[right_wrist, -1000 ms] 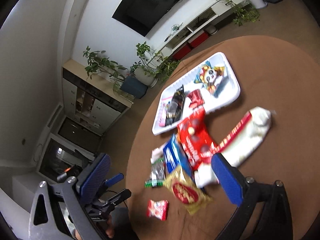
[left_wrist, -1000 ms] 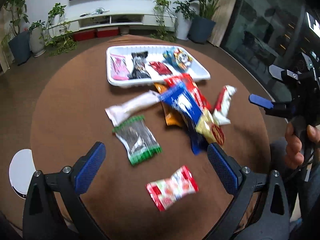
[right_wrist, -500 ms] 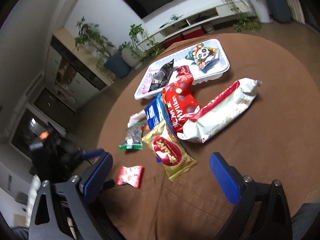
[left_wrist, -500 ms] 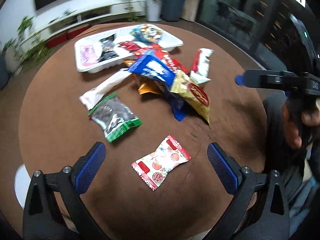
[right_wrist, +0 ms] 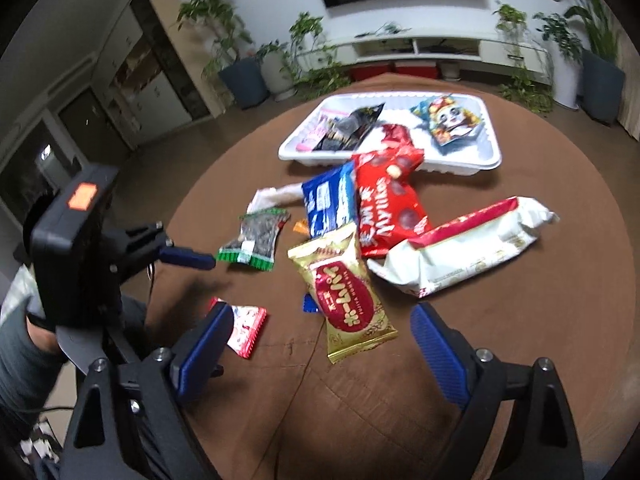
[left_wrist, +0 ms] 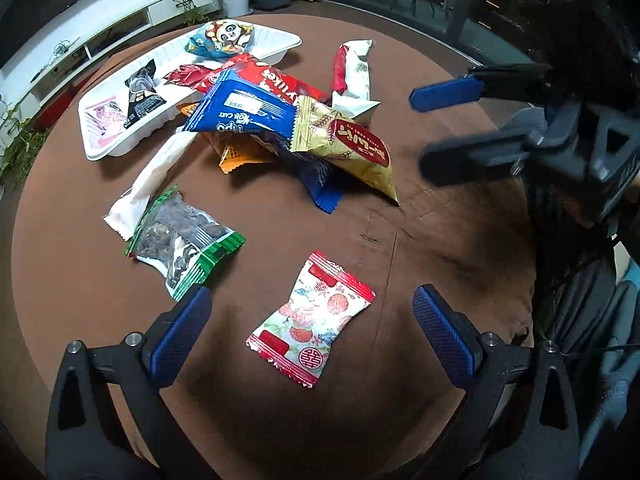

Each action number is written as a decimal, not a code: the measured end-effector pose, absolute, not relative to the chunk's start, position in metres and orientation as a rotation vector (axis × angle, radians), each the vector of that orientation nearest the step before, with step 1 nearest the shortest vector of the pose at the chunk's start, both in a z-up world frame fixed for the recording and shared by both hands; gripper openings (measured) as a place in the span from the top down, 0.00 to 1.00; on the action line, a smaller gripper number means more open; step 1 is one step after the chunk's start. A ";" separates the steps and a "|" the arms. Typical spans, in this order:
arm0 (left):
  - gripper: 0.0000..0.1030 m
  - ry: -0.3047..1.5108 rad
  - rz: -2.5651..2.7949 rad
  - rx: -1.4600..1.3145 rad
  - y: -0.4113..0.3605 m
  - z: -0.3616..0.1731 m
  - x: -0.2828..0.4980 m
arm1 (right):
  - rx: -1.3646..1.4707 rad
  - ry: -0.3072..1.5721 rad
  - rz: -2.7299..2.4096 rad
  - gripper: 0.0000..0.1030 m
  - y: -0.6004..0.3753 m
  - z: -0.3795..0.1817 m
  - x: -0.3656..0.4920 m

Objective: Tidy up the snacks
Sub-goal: 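Move both open tools back toward the snack pile on the table, then grasp the red-white candy packet with the left tool while the right tool grasps the yellow pie packet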

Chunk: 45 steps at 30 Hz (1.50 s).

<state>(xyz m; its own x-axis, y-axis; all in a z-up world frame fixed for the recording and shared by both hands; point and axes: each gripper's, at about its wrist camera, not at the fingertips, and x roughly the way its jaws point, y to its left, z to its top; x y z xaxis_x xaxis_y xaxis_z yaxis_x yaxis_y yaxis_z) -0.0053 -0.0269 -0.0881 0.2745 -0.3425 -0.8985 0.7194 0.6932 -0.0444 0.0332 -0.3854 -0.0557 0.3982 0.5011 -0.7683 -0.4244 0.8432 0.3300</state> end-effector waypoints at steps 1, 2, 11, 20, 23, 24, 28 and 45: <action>0.01 1.075 -0.738 0.410 -0.027 -0.088 -0.003 | 0.081 1.021 0.591 0.16 -0.384 -0.059 0.035; 0.01 1.083 -0.742 0.405 -0.026 -0.088 -0.001 | 0.079 1.035 0.596 0.18 -0.382 -0.061 0.036; 0.01 1.092 -0.728 0.439 -0.027 -0.094 0.003 | 0.086 1.073 0.636 0.19 -0.373 -0.067 0.042; 0.01 1.075 -0.799 0.459 -0.033 -0.091 0.000 | 0.012 1.090 0.625 0.25 -0.363 -0.071 0.051; 0.02 1.079 -0.860 0.464 -0.036 -0.091 -0.004 | -0.004 1.083 0.634 0.25 -0.364 -0.068 0.051; 0.06 1.081 -0.870 0.463 -0.036 -0.092 -0.004 | -0.017 1.087 0.634 0.25 -0.363 -0.069 0.052; 0.27 1.098 -0.883 0.470 -0.036 -0.094 -0.001 | -0.065 1.096 0.634 0.26 -0.359 -0.070 0.055; 0.60 1.157 -0.901 0.506 -0.027 -0.102 0.002 | -0.146 1.116 0.647 0.28 -0.351 -0.079 0.057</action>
